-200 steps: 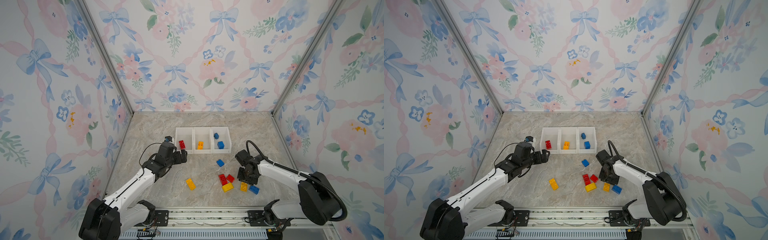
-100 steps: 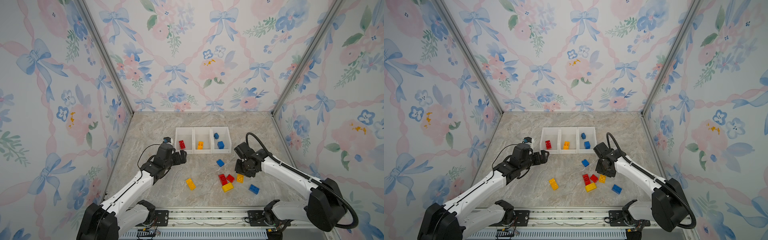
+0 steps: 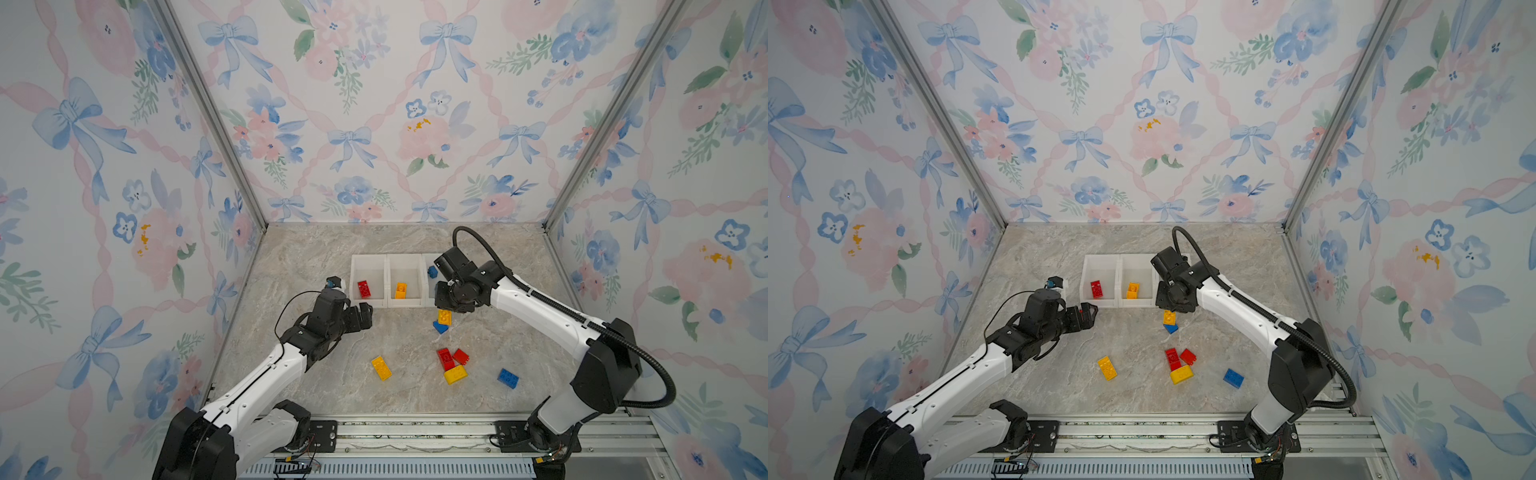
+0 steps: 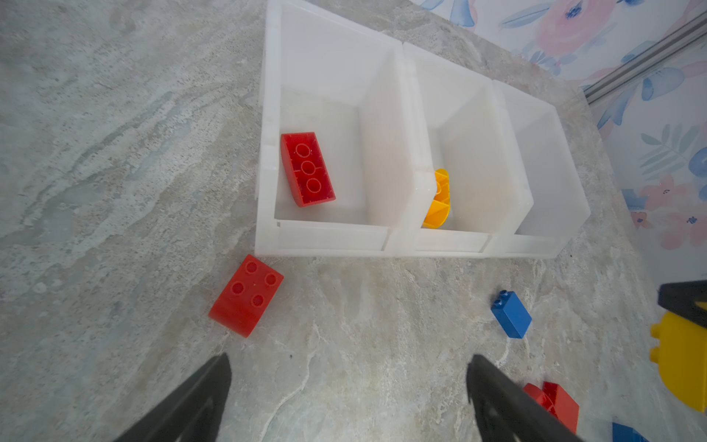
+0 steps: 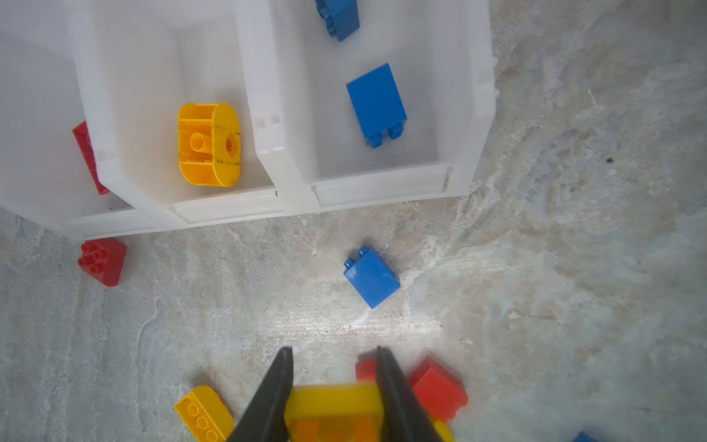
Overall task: Sort the legos into containers by color
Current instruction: 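Carry the yellow brick into the middle bin and release it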
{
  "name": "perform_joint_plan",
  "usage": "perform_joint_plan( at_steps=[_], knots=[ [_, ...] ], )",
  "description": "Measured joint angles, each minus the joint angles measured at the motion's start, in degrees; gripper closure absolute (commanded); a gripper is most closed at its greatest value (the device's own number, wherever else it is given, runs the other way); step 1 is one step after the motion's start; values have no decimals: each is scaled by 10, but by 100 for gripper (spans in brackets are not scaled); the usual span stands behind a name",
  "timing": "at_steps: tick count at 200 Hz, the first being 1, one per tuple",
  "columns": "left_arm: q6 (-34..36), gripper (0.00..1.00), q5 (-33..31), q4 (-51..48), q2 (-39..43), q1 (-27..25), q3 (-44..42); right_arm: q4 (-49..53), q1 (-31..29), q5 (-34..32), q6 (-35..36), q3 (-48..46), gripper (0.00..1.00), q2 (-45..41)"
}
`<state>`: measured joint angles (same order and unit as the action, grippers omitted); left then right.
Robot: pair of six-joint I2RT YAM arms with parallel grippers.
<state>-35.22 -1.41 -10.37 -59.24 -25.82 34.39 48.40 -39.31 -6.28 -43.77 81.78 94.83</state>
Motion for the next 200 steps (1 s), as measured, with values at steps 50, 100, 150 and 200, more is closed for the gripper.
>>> perform_joint_plan(
  at_steps=[50, 100, 150, 200],
  knots=[
    [-10, 2, 0, 0, 18, 0, -11, -12, -6, 10, 47, 144, 73, 125],
    [-19, 2, 0, 0, 24, 0, -17, -5, -3, 11, 106, 290, 73, 242],
    [-26, 2, -1, -1, 32, 0, -17, 22, 6, 9, 158, 396, 73, 348],
    [-35, 2, -3, -4, 41, 0, -17, 45, 18, -5, 191, 414, 72, 384]
  ],
)
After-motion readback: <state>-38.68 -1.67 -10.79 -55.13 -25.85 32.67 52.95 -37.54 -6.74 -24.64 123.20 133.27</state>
